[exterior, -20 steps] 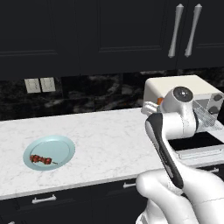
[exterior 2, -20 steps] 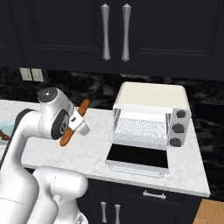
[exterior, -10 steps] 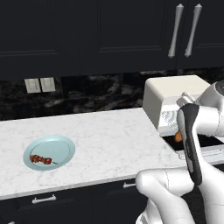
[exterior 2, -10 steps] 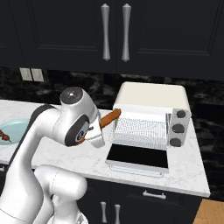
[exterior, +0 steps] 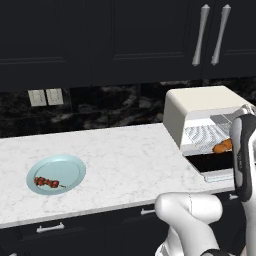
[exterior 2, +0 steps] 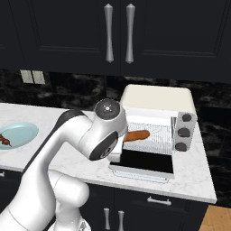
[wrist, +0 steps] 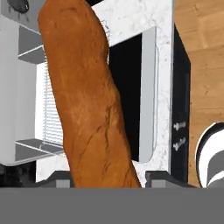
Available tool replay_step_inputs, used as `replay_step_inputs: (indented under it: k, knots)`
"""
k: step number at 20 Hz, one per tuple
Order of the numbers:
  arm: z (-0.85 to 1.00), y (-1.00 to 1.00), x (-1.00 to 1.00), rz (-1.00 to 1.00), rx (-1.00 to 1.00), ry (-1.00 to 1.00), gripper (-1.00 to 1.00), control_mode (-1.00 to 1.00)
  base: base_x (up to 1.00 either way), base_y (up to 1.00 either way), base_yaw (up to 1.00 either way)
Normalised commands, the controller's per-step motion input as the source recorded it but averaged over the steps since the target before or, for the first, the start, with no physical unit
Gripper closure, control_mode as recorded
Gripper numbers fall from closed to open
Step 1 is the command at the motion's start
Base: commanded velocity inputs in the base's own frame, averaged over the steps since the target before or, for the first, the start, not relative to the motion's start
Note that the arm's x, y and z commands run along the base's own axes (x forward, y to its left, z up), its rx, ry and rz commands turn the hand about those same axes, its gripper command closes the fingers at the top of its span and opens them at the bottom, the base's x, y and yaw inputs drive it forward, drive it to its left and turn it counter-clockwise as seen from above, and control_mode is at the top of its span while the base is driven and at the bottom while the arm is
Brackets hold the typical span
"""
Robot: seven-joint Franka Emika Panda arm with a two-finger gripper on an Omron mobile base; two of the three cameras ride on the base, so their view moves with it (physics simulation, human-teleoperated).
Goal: Pick up the kebab skewer and baguette bread, and place them inside the toaster oven. Close the toaster oven door and start by setting the timer.
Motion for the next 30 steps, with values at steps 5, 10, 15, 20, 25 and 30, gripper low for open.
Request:
replay_step_inputs:
  k: [5, 10, 15, 20, 25, 30]
  knots:
    - [-0.19, -0.07, 0.13, -0.23, 0.27, 0.0, 1.0, -1.0, 0.0, 0.0, 0.0]
    - [0.0, 0.0, 0.65, -0.06, 0.17, -0.04, 1.0, -1.0, 0.0, 0.0, 0.0]
    - [-0.2, -0.16, 0.14, 0.0, 0.07, -0.11, 1.0, -1.0, 0.0, 0.0, 0.0]
    - [-0.06, -0.16, 0.43, 0.0, 0.04, -0.07, 1.0, -1.0, 0.0, 0.0, 0.0]
    - [-0.03, 0.0, 0.54, 0.0, 0.01, -0.01, 1.0, -1.0, 0.0, 0.0, 0.0]
    - [-0.19, -0.23, 0.14, 0.0, 0.03, -0.01, 1.0, -1.0, 0.0, 0.0, 0.0]
